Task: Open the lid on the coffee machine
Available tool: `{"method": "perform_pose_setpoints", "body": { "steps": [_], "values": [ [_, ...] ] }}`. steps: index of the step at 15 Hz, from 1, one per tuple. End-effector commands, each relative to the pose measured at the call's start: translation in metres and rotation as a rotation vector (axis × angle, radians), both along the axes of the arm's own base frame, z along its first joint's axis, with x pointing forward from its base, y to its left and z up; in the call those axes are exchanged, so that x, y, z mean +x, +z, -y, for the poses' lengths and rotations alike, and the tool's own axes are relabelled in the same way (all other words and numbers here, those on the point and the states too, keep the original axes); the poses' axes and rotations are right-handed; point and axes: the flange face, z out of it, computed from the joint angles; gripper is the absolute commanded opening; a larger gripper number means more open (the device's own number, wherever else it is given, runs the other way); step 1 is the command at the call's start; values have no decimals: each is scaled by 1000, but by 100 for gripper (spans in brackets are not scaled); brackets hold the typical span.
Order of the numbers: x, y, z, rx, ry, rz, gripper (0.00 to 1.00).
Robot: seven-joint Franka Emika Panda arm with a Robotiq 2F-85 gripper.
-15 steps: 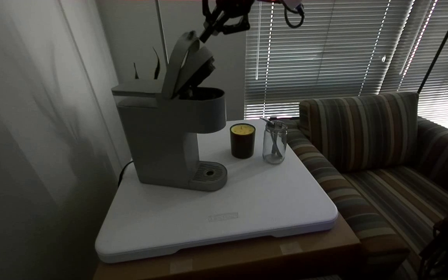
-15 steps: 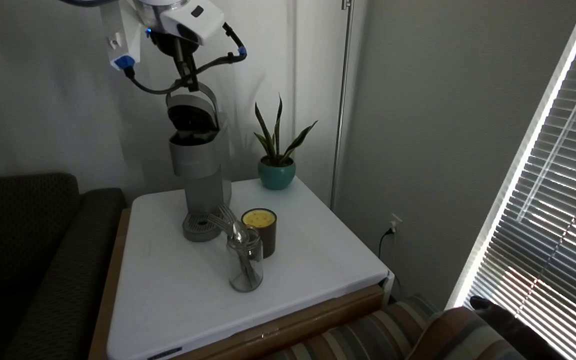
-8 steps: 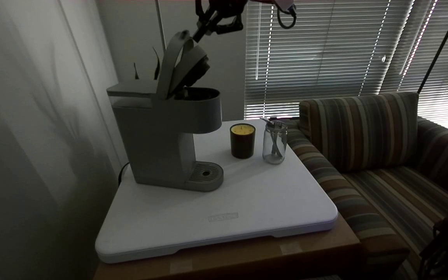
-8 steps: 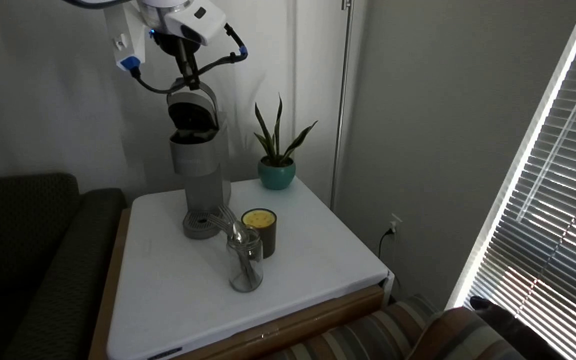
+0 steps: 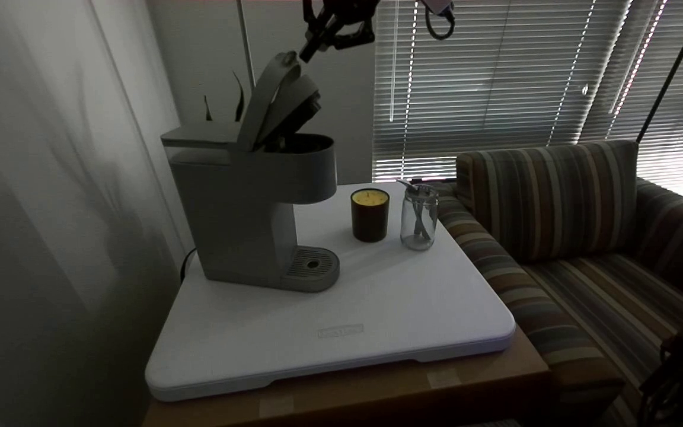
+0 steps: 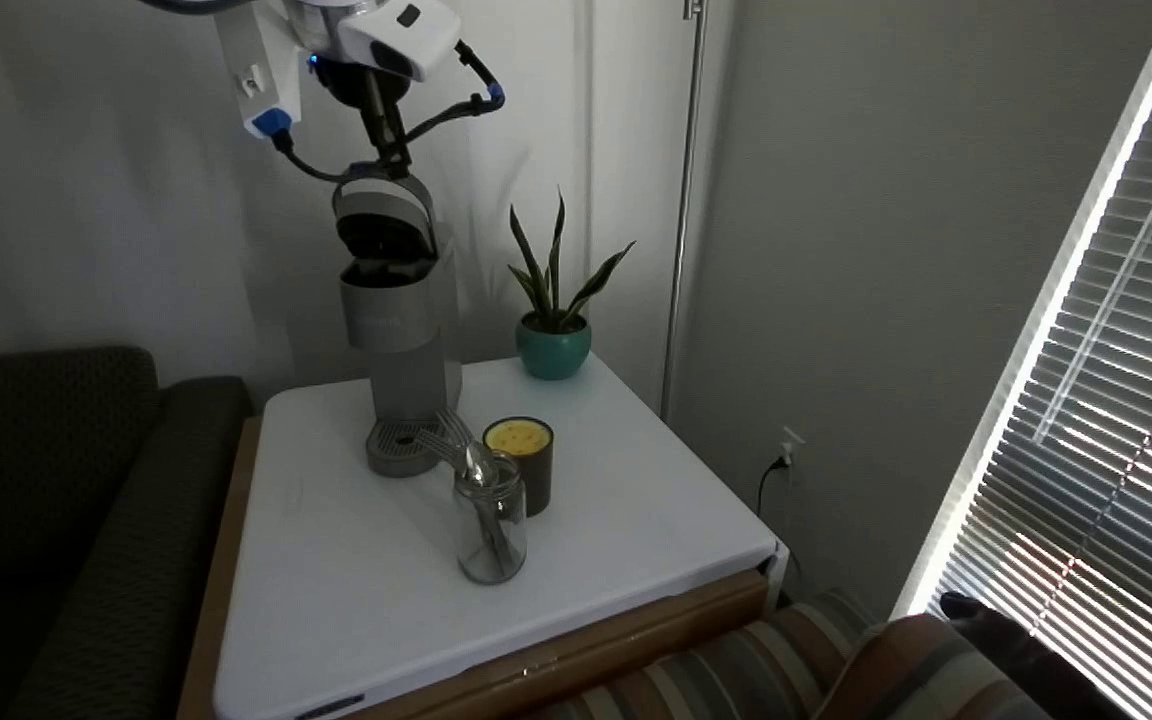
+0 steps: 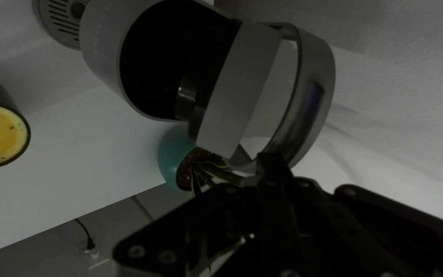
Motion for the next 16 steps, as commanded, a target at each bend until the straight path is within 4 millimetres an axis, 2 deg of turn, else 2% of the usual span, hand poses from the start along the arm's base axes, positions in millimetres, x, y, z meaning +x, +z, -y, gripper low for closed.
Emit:
{"method": "perform_pose_setpoints", "body": {
  "steps": [1,5,9,16],
  "values": [
    [-12,15,19,-57,-26,0,0],
    [-16,30,32,-95,-46,-2,0],
    [-17,38,33,-105,3,-27,0],
    [-21,35,36,-100,72,-112,0]
  ]
}}
